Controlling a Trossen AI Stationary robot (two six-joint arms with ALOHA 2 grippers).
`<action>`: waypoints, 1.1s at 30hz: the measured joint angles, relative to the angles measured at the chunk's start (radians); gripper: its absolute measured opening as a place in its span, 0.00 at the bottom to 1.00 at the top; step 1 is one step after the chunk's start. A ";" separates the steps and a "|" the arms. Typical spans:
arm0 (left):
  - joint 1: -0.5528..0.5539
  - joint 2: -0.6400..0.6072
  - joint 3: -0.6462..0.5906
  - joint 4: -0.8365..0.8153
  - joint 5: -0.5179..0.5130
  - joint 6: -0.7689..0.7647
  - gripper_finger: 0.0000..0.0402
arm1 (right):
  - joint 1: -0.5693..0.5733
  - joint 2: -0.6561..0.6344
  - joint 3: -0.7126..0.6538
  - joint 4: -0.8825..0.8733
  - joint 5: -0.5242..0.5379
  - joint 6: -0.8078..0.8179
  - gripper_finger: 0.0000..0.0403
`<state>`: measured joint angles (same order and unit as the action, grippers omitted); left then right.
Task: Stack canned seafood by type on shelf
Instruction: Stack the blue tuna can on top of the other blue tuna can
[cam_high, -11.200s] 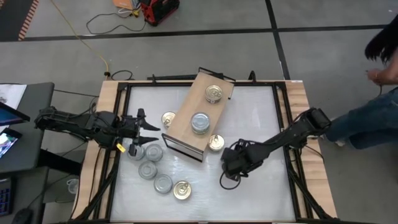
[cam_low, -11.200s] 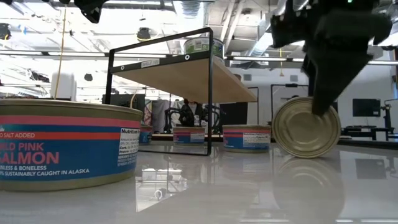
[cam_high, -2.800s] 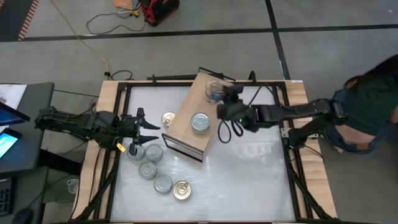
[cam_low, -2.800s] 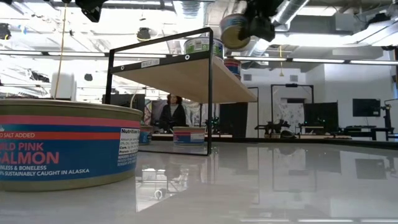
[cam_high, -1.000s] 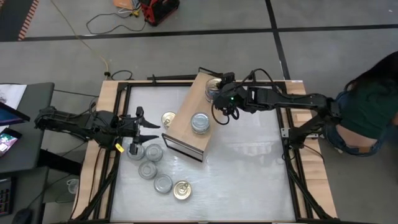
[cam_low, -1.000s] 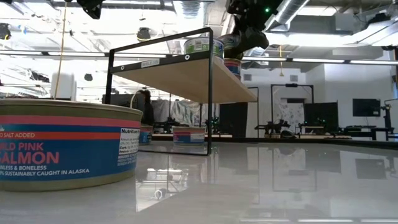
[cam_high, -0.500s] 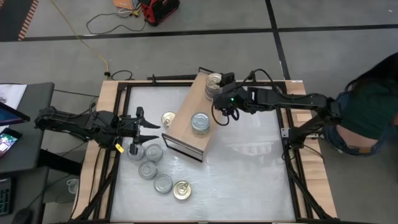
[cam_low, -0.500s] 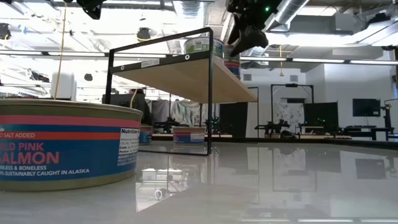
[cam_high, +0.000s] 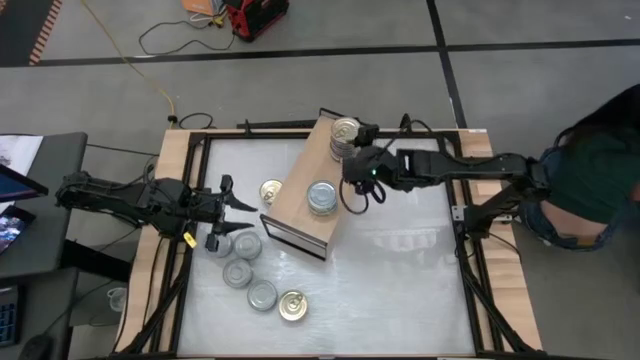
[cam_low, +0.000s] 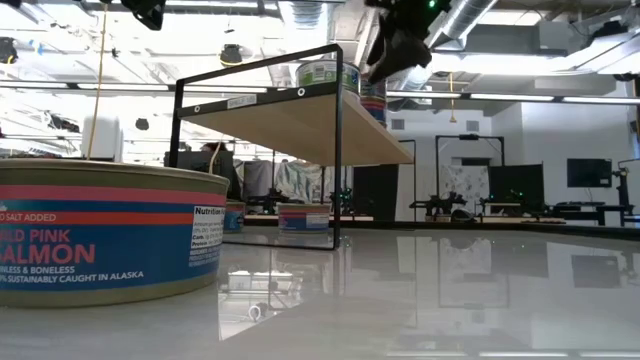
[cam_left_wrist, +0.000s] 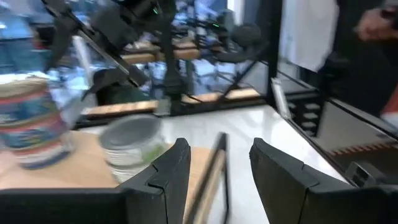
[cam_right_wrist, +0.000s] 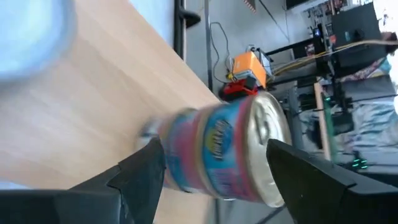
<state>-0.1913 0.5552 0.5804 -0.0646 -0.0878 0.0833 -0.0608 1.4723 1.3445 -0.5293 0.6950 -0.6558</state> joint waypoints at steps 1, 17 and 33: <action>0.000 0.000 0.000 -0.011 0.022 0.002 0.40 | 0.022 -0.001 0.000 -0.010 0.013 0.051 0.78; 0.000 -0.009 -0.001 -0.169 0.084 -0.076 0.40 | 0.309 -0.041 -0.117 -0.349 0.003 1.071 0.78; 0.000 -0.006 -0.001 -0.236 0.028 -0.168 0.40 | 0.511 -0.028 -0.369 -0.007 0.045 1.624 0.78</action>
<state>-0.1913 0.5495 0.5797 -0.3005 -0.0598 -0.0842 0.4499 1.4442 0.9760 -0.5368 0.7399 0.9682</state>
